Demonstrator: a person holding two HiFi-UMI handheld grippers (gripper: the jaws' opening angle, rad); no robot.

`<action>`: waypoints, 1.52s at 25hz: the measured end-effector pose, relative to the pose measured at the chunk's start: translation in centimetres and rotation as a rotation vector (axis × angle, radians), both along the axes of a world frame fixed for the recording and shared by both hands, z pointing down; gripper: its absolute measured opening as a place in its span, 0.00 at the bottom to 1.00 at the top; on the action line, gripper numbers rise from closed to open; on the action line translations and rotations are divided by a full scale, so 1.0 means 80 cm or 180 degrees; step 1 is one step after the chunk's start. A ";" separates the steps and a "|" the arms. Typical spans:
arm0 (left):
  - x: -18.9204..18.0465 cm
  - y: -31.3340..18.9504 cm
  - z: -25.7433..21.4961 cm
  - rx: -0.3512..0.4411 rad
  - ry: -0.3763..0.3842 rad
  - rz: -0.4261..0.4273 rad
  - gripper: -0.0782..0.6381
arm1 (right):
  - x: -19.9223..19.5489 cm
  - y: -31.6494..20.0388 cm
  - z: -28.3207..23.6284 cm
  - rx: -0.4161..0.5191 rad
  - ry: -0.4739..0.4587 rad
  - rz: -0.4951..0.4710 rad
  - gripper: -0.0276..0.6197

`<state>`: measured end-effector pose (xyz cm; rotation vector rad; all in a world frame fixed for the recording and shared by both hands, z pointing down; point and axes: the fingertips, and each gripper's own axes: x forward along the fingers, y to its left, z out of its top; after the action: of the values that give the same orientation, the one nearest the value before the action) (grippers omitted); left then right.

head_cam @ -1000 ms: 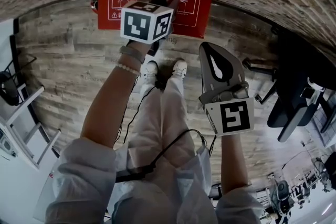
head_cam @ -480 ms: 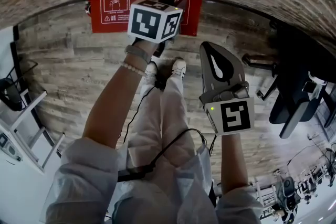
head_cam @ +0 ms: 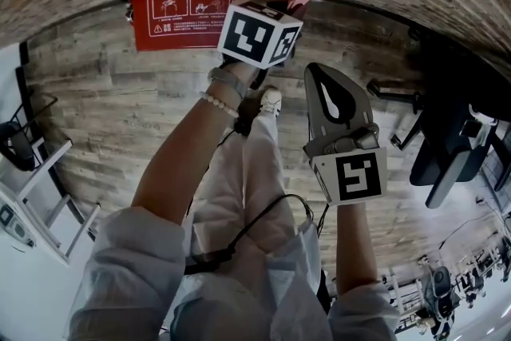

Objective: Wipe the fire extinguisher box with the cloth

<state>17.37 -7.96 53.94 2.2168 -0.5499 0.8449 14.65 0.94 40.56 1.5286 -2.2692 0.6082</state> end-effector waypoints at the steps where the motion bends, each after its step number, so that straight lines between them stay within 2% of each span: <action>1: 0.004 0.003 0.000 -0.0003 -0.0005 0.0043 0.12 | 0.000 0.000 0.000 0.0002 0.0001 0.0002 0.05; 6: 0.010 0.010 0.004 0.0000 -0.0070 0.0145 0.12 | 0.001 0.001 0.000 0.0013 0.0010 0.0001 0.05; 12: 0.006 0.011 -0.001 -0.0057 -0.0023 0.0086 0.12 | 0.002 0.004 -0.002 -0.0002 0.0015 0.0014 0.05; 22: -0.028 0.005 -0.070 0.0050 0.0344 -0.0216 0.12 | -0.020 0.002 -0.016 -0.0004 0.0092 -0.0182 0.05; 28: -0.089 0.011 -0.104 0.0185 0.0386 -0.0384 0.12 | -0.049 -0.009 -0.030 0.0039 0.0104 -0.0306 0.05; 34: -0.185 0.004 -0.106 0.0192 0.0329 -0.0825 0.12 | -0.082 -0.016 -0.031 0.0049 0.0101 -0.0445 0.05; 38: -0.260 -0.008 -0.105 0.0173 0.0285 -0.1226 0.12 | -0.101 -0.016 -0.032 0.0033 0.0107 -0.0520 0.05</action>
<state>-3.43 -8.63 45.54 2.0875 -0.9271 0.5322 6.60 -0.33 38.03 1.3309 -2.3456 0.5219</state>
